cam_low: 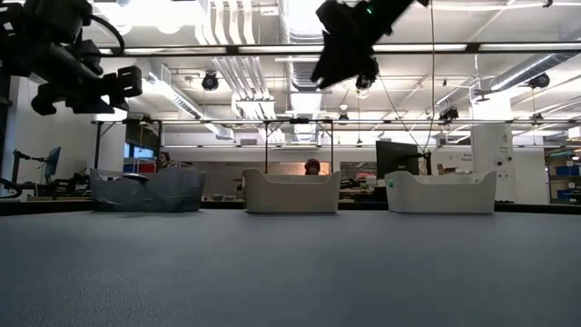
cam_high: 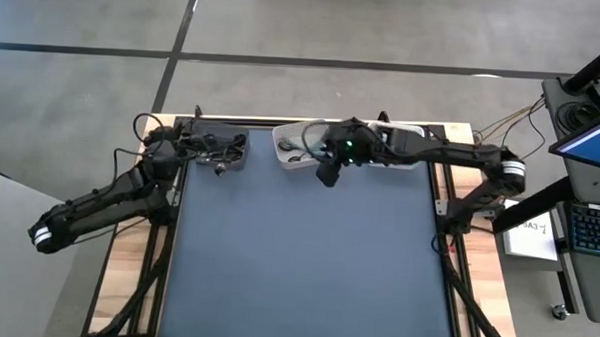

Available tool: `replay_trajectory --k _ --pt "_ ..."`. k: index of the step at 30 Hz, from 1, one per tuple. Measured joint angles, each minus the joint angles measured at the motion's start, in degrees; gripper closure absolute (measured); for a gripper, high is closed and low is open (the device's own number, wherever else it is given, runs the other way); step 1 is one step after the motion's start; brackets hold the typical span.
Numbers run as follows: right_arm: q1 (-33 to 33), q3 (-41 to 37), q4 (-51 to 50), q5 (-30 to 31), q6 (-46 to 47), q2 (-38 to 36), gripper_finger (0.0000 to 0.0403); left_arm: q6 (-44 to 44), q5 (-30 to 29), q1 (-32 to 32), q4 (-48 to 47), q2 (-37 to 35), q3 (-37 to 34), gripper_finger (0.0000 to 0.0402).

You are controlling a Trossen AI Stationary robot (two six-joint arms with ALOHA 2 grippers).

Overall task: Sort silverware by color (type)
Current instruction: Return to Home Position

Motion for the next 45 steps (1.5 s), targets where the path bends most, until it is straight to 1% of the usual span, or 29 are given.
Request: replay_trajectory --k 4,9,12,14,18,20,23,30,33,40,45 --pt "0.0 -13.4 10.1 0.0 5.2 -5.3 0.0259 0.0 0.0 0.0 -0.2 0.4 0.0 0.0278" --pt "0.0 -29.9 27.0 0.1 13.2 -13.2 0.0259 -0.1 0.0 0.0 -0.4 1.3 0.0 0.0278" --pt "0.0 -38.5 33.3 0.8 17.1 -18.6 0.0259 -0.5 0.0 0.0 -0.4 2.0 0.0 0.0278" --pt "0.0 -43.4 36.5 2.9 19.0 -22.6 0.0259 -1.5 0.0 0.0 -0.4 2.4 0.0 0.0278" --pt "0.0 -51.2 38.4 9.1 22.0 -31.0 0.0259 -3.1 0.0 0.0 -0.3 3.2 0.0 0.0278" --pt "0.0 -54.4 38.4 11.3 23.6 -35.0 0.0259 -3.1 0.0 0.0 -0.4 3.6 0.0 0.0278" --pt "0.0 -58.1 38.6 12.8 24.5 -40.4 0.0259 -3.2 0.0 0.0 -0.4 4.2 -0.1 0.0278" --pt "0.0 -66.2 39.9 19.1 25.3 -49.8 0.0259 -5.0 0.0 0.0 -0.3 5.1 -0.1 0.0278" --pt "0.0 -69.5 41.4 21.5 25.3 -53.3 0.0259 -5.1 0.0 0.0 -0.3 5.4 -0.1 0.0278" --pt "0.0 -75.3 44.5 22.2 25.2 -59.4 0.0259 -5.1 0.1 0.0 -0.3 5.5 -0.1 0.0278" --pt "0.0 -78.8 44.5 27.0 25.7 -62.6 0.0259 -5.1 0.1 0.0 -0.3 5.5 -0.1 0.0278"
